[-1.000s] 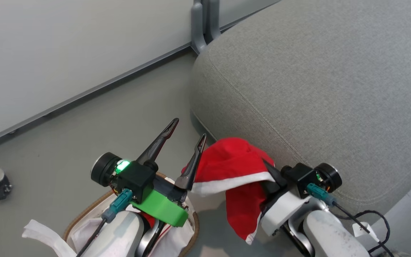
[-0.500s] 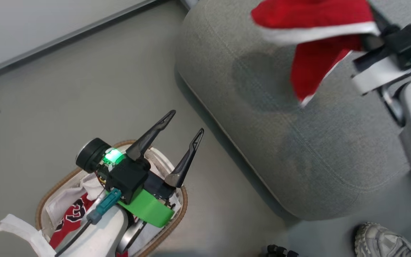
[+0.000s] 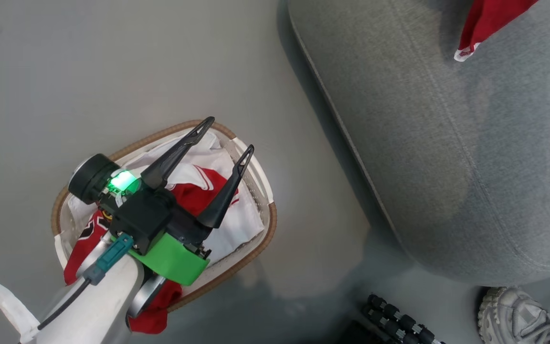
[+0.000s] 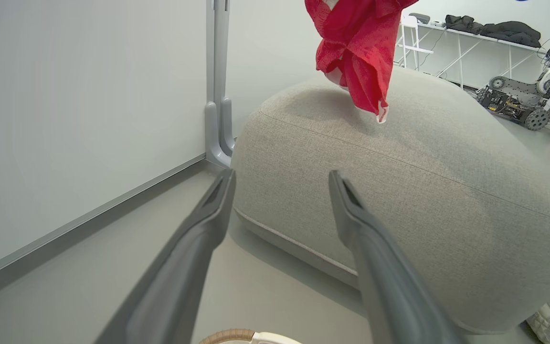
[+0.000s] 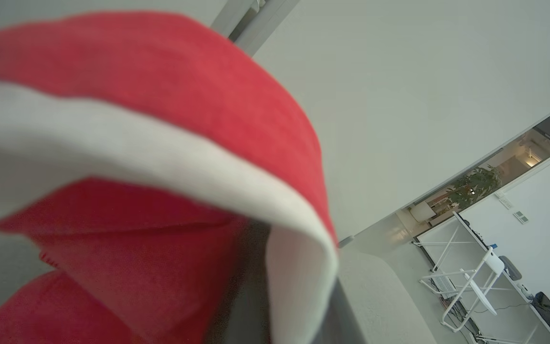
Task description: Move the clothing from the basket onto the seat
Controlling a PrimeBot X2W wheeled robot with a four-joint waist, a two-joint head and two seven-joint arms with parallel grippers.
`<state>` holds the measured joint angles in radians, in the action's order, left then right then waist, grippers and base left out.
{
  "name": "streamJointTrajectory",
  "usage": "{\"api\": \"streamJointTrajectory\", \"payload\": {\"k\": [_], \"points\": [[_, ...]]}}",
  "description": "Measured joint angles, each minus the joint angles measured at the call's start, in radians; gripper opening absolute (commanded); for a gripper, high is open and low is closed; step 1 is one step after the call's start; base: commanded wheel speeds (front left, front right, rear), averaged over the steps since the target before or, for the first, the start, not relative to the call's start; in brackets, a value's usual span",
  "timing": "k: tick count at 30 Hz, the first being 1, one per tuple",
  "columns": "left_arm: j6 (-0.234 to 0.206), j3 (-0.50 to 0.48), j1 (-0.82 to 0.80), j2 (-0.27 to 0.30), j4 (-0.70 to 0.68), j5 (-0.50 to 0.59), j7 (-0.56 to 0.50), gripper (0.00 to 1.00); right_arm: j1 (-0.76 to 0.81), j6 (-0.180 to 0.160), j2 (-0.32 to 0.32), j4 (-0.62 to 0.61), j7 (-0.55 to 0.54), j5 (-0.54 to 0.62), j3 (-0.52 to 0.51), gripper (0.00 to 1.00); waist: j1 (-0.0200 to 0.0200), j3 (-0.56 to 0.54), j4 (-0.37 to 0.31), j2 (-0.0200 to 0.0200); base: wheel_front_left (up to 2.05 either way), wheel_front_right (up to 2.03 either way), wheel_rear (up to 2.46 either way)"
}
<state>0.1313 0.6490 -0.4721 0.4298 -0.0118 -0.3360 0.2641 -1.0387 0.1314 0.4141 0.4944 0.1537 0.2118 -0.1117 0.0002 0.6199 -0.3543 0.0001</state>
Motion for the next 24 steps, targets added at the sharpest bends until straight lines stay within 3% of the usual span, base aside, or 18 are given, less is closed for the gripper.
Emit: {"api": "streamJointTrajectory", "payload": {"k": [11, 12, 13, 14, 15, 24], "points": [[0.0, -0.044, 0.013, 0.012, 0.013, -0.023, 0.0, 1.0, 0.205, 0.0, -0.121, 0.073, -0.001, 0.187, -0.427, 0.0, 0.0, 0.091, 0.095, 0.0, 0.0, 0.0, 0.0], [0.0, -0.05, 0.016, 0.008, 0.016, -0.024, 0.0, 1.0, 0.226, 0.0, -0.135, 0.08, 0.011, 0.196, -0.457, 0.11, 0.0, 0.091, 0.099, 0.0, 0.0, 0.0, 0.0], [0.0, -0.055, 0.021, 0.004, 0.02, -0.024, 0.0, 1.0, 0.241, 0.0, -0.149, 0.087, 0.023, 0.197, -0.485, 0.33, -0.0001, 0.088, 0.102, 0.0, 0.0, 0.0, 0.0], [0.0, -0.059, 0.022, 0.0, 0.023, -0.024, 0.0, 1.0, 0.253, 0.0, -0.157, 0.09, 0.035, 0.201, -0.503, 0.75, -0.0001, 0.085, 0.103, 0.0, 0.0, 0.0, 0.0], [0.0, -0.064, 0.022, -0.006, 0.026, -0.024, 0.0, 1.0, 0.266, 0.0, -0.164, 0.092, 0.047, 0.204, -0.521, 1.0, -0.0001, 0.079, 0.104, -0.0001, 0.0, 0.0, 0.0], [0.0, -0.086, 0.052, -0.07, 0.076, -0.022, 0.0, 1.0, 0.428, 0.0, -0.195, 0.106, 0.097, 0.217, -0.597, 1.0, -0.0002, -0.018, 0.1, 0.0, 0.0, 0.0, 0.0]]}}
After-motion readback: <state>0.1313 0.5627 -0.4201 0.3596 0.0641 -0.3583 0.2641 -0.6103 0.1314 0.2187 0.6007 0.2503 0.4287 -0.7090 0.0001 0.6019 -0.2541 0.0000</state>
